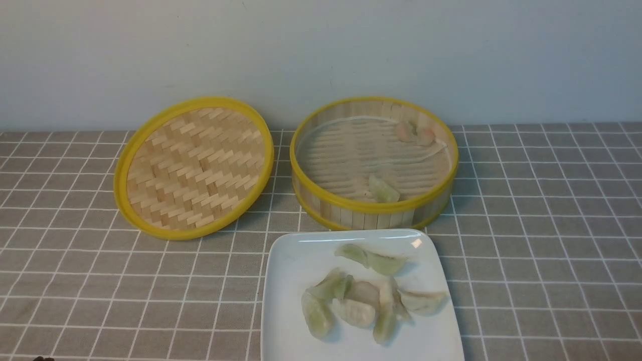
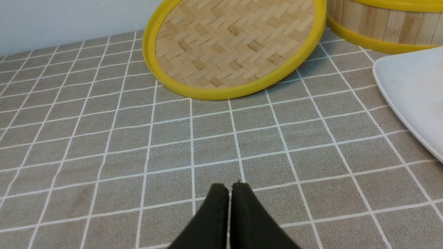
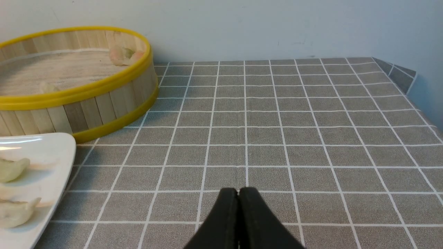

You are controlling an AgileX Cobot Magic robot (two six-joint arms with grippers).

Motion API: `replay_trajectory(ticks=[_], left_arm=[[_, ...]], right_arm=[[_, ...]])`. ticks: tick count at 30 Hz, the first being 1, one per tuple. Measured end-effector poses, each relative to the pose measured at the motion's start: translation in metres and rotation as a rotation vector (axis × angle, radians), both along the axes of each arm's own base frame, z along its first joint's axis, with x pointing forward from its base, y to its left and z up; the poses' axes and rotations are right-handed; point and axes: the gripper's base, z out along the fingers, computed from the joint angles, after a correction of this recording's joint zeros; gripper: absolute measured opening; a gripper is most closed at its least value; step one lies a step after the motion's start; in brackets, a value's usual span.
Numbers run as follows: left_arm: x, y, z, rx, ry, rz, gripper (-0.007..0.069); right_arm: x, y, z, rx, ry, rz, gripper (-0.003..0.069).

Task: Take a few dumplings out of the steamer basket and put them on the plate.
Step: Use the right arm to grab a dumpling from inside the steamer

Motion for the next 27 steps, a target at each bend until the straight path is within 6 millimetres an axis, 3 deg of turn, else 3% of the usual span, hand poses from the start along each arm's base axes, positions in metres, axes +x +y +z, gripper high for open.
replay_trajectory(ticks=[3,6,8,12,18,27], left_arm=[[0.0,0.0,0.0,0.0,0.0,0.0,-0.0005],[0.0,0.0,0.0,0.0,0.0,0.0,-0.0005],[0.0,0.0,0.0,0.0,0.0,0.0,-0.0005],[0.0,0.0,0.0,0.0,0.0,0.0,-0.0005],[0.0,0.0,0.0,0.0,0.0,0.0,-0.0005],[0.0,0.0,0.0,0.0,0.0,0.0,-0.0005]], right_arm=[[0.0,0.0,0.001,0.018,-0.01,0.001,-0.0015],[0.002,0.003,0.005,0.165,-0.079,0.012,-0.0015],[0.002,0.004,0.019,0.476,-0.242,0.01,-0.0015],[0.001,-0.003,0.034,0.778,-0.425,-0.023,-0.0015],[-0.003,-0.012,0.044,0.927,-0.57,-0.074,-0.0015],[-0.004,-0.015,0.046,0.949,-0.618,-0.089,-0.0015]])
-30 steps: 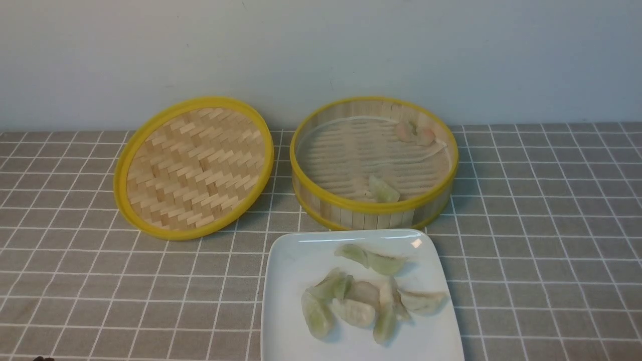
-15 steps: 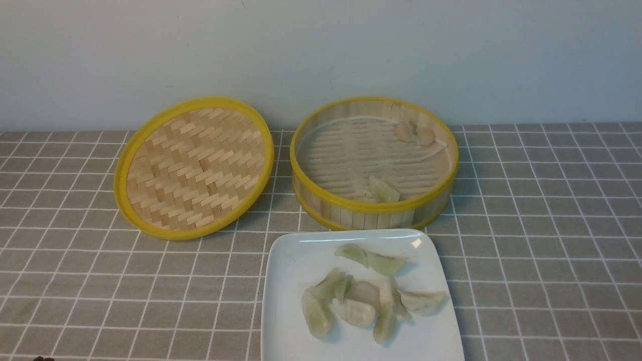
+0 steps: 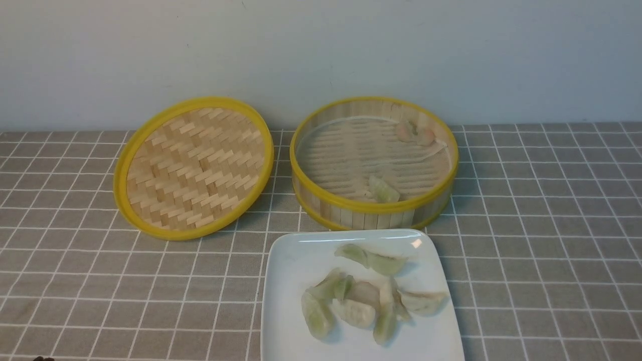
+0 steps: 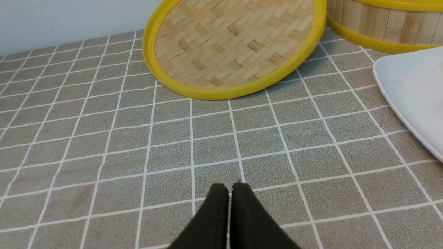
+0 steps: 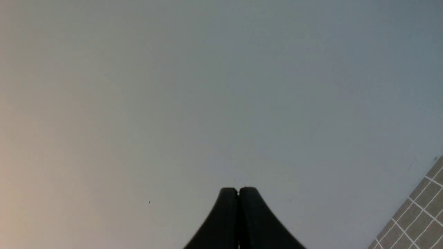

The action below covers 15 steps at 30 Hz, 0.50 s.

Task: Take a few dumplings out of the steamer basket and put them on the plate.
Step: Use the right arm to grab a dumpling from inside the steamer

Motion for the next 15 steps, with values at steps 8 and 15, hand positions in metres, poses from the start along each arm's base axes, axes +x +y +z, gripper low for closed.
replay_trajectory(ticks=[8,15], left_arm=[[0.0,0.0,0.0,0.0,0.0,0.0,-0.0005],[0.0,0.0,0.0,0.0,0.0,0.0,-0.0005]], right_arm=[[-0.003,0.008,0.023,-0.107,0.021,0.061,-0.0015],[0.034,0.031,0.088,-0.489,0.518,0.305,-0.0013]])
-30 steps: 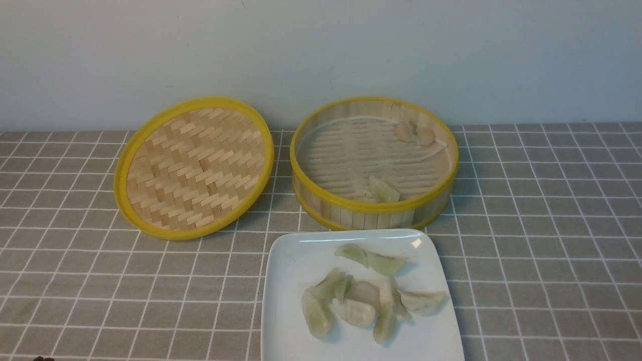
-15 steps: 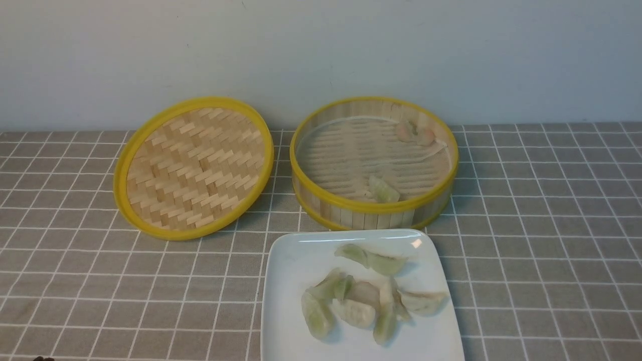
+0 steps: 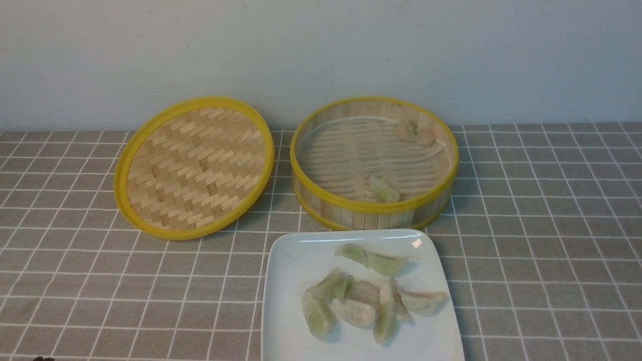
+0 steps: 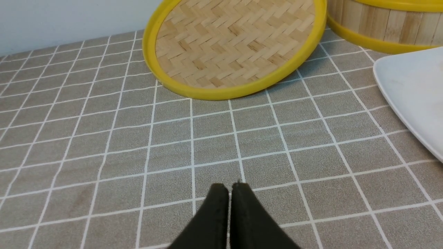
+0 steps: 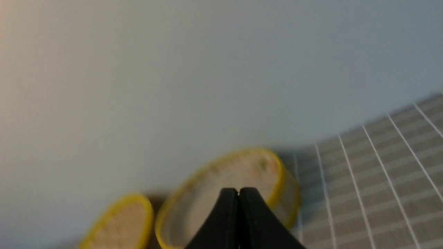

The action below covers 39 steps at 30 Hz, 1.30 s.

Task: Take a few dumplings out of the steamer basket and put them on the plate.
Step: Use the right arm to grab a dumpling from inside the steamer

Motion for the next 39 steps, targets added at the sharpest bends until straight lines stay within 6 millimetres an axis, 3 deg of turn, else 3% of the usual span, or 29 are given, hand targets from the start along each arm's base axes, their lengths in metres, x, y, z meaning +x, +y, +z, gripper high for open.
replay_trajectory(ticks=[2,3,4,5,7,8,9,10,12,13,14,16,17,18,19,21,26,33,36,39], left_arm=[[0.0,0.0,0.0,0.0,0.0,0.0,-0.0005],[0.0,0.0,0.0,0.0,0.0,0.0,-0.0005],[0.0,0.0,0.0,0.0,0.0,0.0,-0.0005],[0.0,0.0,0.0,0.0,0.0,0.0,-0.0005],[0.0,0.0,0.0,0.0,0.0,0.0,-0.0005],[0.0,0.0,0.0,0.0,0.0,0.0,-0.0005],[0.0,0.0,0.0,0.0,0.0,0.0,-0.0005],[0.0,0.0,0.0,0.0,0.0,0.0,-0.0005],[0.0,0.0,0.0,0.0,0.0,0.0,-0.0005],[0.0,0.0,0.0,0.0,0.0,0.0,-0.0005],[0.0,0.0,0.0,0.0,0.0,0.0,-0.0005],[0.0,0.0,0.0,0.0,0.0,0.0,-0.0005],[0.0,0.0,0.0,0.0,0.0,0.0,-0.0005],[0.0,0.0,0.0,0.0,0.0,0.0,-0.0005],[0.0,0.0,0.0,0.0,0.0,0.0,-0.0005],[0.0,0.0,0.0,0.0,0.0,0.0,-0.0005],[0.0,0.0,0.0,0.0,0.0,0.0,-0.0005],[0.0,0.0,0.0,0.0,0.0,0.0,-0.0005],[0.0,0.0,0.0,0.0,0.0,0.0,-0.0005],[0.0,0.0,0.0,0.0,0.0,0.0,-0.0005]], right_arm=[[0.027,0.004,0.014,-0.115,0.202,0.074,-0.0013],[0.026,0.004,0.017,-0.126,0.202,0.081,-0.0013],[0.057,0.006,0.03,-0.195,0.335,0.139,-0.0013],[0.067,0.007,0.032,-0.221,0.397,0.17,-0.0013],[0.108,0.012,0.041,-0.264,0.55,0.26,-0.0011],[0.112,0.013,0.041,-0.267,0.561,0.268,-0.0011],[0.147,0.022,0.041,-0.289,0.668,0.348,-0.0011],[0.166,0.03,0.042,-0.312,0.705,0.39,-0.001],[0.201,0.049,0.046,-0.369,0.743,0.454,-0.001],[0.205,0.051,0.046,-0.382,0.748,0.457,-0.001],[0.235,0.07,0.038,-0.442,0.787,0.501,-0.001],[0.26,0.086,0.04,-0.485,0.767,0.507,-0.001],[0.292,0.108,0.029,-0.54,0.764,0.51,-0.001],[0.293,0.109,0.034,-0.536,0.748,0.505,-0.001],[0.322,0.131,0.018,-0.564,0.743,0.508,-0.001],[0.346,0.15,0.005,-0.577,0.723,0.513,-0.001],[0.387,0.168,-0.023,-0.585,0.698,0.46,-0.0008],[0.415,0.169,-0.061,-0.588,0.725,0.398,0.0026],[0.424,0.168,-0.082,-0.632,0.741,0.378,0.0094],[0.431,0.161,-0.1,-0.656,0.777,0.346,0.0206]])
